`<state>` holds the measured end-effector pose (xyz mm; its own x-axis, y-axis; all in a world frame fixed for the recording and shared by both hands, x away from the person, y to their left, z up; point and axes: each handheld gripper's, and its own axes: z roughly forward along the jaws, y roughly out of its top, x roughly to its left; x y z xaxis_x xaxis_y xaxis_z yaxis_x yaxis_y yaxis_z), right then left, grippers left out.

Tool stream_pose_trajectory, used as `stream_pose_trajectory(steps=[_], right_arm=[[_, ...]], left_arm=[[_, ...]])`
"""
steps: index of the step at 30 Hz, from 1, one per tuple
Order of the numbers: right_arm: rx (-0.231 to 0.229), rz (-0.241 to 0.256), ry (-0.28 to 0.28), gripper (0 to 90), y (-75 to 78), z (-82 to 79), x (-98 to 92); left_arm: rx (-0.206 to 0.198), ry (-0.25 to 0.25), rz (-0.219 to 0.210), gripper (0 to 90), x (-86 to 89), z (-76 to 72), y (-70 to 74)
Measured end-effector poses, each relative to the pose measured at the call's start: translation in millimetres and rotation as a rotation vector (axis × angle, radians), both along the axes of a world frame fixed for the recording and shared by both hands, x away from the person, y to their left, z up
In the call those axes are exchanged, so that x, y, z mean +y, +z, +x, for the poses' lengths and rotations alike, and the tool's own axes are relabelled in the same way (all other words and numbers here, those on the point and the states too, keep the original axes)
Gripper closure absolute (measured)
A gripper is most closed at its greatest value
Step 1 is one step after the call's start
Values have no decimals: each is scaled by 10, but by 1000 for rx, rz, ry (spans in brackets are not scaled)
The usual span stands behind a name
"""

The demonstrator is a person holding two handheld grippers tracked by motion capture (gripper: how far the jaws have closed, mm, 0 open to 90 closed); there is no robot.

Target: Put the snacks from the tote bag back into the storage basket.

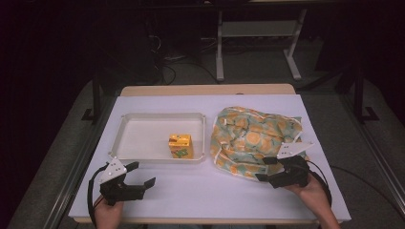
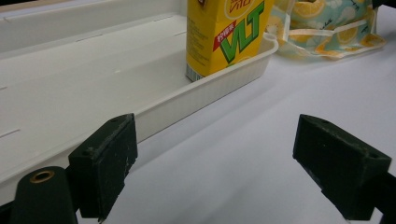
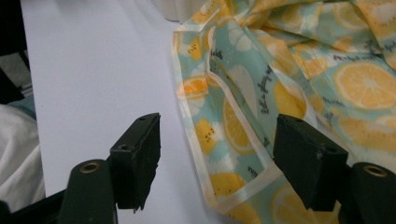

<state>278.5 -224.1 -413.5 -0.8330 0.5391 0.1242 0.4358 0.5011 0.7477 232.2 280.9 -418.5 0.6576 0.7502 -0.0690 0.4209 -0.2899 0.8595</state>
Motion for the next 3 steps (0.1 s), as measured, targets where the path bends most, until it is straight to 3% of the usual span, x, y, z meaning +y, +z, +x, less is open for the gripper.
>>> stream_pose_trajectory(steps=[3], right_arm=[[-12,29,-47,300,-81,-58,-30]], left_arm=[[-5,-4,3,134,-8,4,5]])
